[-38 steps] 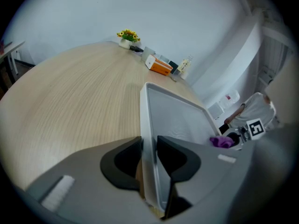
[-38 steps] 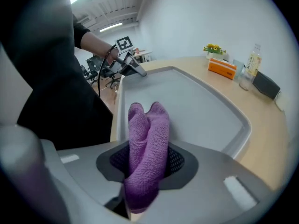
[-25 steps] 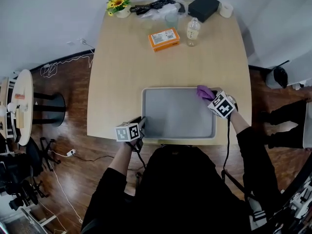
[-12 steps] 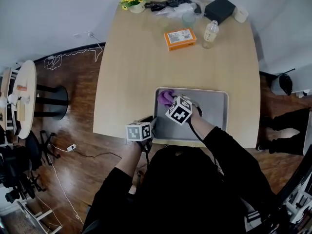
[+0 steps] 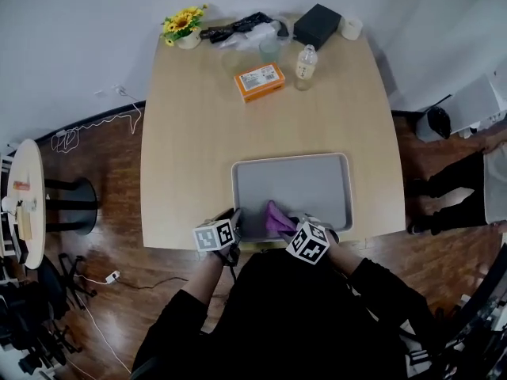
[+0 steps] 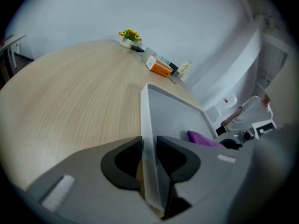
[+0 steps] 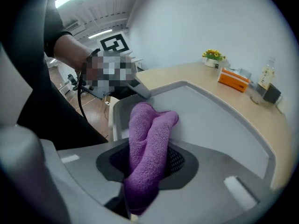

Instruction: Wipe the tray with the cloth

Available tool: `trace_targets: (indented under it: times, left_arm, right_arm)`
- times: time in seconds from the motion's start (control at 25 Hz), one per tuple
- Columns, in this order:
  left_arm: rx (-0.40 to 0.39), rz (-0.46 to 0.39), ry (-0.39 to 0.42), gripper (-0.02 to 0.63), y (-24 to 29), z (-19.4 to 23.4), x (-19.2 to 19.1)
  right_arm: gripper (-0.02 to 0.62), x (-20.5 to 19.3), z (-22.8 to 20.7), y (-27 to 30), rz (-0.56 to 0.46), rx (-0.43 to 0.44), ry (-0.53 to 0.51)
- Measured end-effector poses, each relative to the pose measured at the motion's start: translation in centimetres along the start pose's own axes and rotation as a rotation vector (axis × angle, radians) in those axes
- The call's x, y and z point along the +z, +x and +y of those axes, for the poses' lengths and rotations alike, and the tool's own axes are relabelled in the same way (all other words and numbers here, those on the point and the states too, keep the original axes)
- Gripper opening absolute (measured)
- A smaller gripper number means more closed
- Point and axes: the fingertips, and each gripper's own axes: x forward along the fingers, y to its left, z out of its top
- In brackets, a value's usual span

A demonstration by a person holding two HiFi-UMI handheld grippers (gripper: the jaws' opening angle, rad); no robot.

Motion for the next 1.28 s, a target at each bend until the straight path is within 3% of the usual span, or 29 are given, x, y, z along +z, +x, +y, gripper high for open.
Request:
trace_targets:
  times: [0.28, 0.44, 0.64, 0.76, 1.04, 1.16, 1.28]
  left_arm:
    - [0.022, -0.001, 0.048, 0.081, 0.0, -0.3, -0.2]
    - [0.06, -0.005, 0.074, 0.081, -0.2, -0.4, -0.4]
    - [0.137, -0.003, 0.249, 0.09, -1.9, -2.8, 0.4]
    - [0.083, -0.134, 0.348, 0.089, -4.7, -7.7, 3.8]
    - [-0.088, -0.606, 0.588, 0.089, -16.1, -22.5, 14.2]
    - [-0.112, -0.671, 0.629, 0.089, -18.4, -24.8, 15.5]
    - [-0.11, -0.672, 0.622, 0.087, -18.5, -24.9, 15.6]
  right_arm:
    - [0.127, -10.5, -6.9, -7.6, 0.02, -0.192, 0.263]
    - [0.127, -12.6, -9.0, -10.0, -0.001, -0.25, 0.358]
    - [0.127, -7.9, -12.1, -13.9, -0.172, -0.334, 0.368]
    - [0.127, -3.2, -13.7, -18.3, -0.315, -0.389, 0.361]
    - [0.127, 5.9, -13.5, -31.4, -0.645, -0.551, 0.262]
    - [0.127, 7.9, -12.9, -35.1, -0.714, -0.601, 0.221]
    - [0.127, 8.4, -12.9, -36.8, -0.745, -0.633, 0.199]
